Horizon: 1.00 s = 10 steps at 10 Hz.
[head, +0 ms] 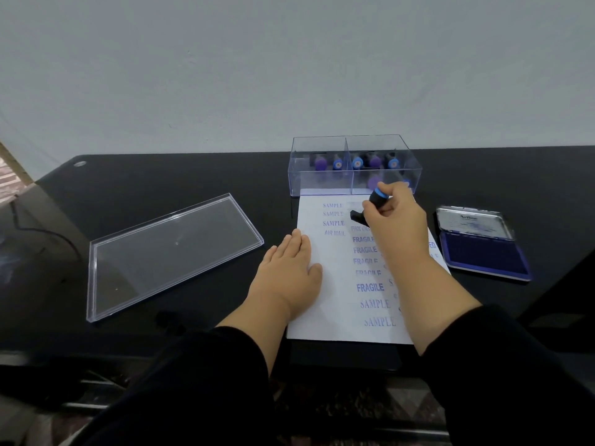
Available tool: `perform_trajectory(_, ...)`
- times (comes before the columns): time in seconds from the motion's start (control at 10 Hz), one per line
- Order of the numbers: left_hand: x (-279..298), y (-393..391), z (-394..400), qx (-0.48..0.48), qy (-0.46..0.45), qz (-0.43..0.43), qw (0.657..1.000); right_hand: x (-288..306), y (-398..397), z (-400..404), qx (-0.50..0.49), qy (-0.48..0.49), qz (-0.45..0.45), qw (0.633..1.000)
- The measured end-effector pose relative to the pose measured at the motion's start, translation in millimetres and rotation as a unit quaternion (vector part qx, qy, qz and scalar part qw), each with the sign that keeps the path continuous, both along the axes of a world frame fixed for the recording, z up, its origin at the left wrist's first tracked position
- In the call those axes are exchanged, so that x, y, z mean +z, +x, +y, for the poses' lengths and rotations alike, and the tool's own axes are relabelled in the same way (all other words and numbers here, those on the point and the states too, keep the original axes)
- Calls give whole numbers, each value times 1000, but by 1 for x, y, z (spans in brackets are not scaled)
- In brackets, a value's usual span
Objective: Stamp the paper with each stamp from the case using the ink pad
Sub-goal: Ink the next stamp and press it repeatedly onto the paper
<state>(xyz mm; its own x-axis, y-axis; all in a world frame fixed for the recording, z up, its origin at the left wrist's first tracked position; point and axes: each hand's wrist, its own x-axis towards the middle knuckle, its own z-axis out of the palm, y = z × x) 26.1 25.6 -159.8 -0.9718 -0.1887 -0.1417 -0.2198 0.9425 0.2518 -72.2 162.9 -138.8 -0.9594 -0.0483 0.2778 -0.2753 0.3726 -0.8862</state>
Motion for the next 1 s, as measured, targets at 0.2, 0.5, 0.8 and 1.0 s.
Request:
perform_trajectory(0.2, 1, 0, 0, 1, 2, 2, 1000, 1, -1, 0, 1, -1, -5, 1000)
perform_trajectory(0.5, 0, -1, 0, 3, 3, 2, 1000, 2, -1, 0, 7, 0, -3, 1000)
perform_trajectory(0.8, -1, -1, -1, 3, -1, 2, 1000, 4, 2, 2, 10, -10, 1, 1000)
perform_trajectory(1.0, 0, -1, 0, 3, -4, 2, 1000, 8, 6, 4, 13, -9, 6, 1000)
